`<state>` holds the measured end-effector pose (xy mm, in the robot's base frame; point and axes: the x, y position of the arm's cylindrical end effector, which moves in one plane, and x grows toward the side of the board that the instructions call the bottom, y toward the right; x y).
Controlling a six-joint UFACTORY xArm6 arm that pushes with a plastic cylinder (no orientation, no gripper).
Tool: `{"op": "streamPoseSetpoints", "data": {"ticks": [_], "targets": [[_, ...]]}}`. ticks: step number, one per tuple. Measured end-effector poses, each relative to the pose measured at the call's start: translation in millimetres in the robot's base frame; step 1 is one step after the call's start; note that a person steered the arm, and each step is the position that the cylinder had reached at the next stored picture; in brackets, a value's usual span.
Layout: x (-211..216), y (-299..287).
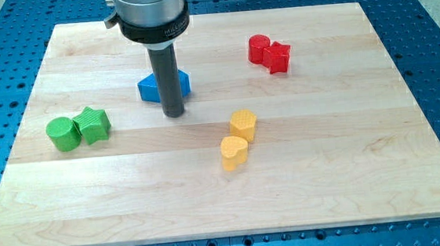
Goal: Place the arm horizontal right to the blue cube
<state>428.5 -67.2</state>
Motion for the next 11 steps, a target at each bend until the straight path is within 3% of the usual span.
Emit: {"op": "streamPoseSetpoints", "data": {"ticks": [4,6,8,11], "targets": [[3.9,-3.9],[30.5,7.9],[11.9,53.2],[-3.0,53.2]]}}
